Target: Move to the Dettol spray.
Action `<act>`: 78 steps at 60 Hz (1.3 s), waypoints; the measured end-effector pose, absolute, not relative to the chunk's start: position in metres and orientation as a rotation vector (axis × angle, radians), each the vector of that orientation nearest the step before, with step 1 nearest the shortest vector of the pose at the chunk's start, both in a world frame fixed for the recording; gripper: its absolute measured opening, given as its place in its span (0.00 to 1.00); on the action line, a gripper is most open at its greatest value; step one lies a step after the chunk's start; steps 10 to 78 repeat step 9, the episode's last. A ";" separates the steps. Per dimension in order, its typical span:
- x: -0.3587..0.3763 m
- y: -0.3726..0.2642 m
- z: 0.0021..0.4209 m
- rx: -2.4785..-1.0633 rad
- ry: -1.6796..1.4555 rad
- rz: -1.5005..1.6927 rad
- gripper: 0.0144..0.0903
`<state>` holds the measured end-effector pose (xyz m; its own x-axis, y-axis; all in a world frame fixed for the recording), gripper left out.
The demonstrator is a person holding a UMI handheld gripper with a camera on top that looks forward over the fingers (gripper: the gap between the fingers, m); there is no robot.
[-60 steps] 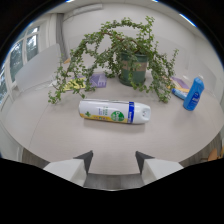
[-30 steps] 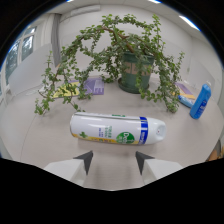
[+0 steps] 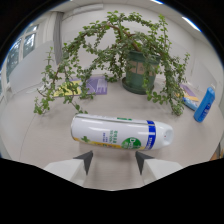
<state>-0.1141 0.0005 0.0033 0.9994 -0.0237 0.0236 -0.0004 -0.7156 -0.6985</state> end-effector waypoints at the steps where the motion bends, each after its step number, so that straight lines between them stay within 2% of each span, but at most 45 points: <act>1: -0.114 0.000 0.003 -2.368 0.017 -0.040 0.92; 78: -0.114 0.000 0.002 -2.373 0.015 -0.040 0.92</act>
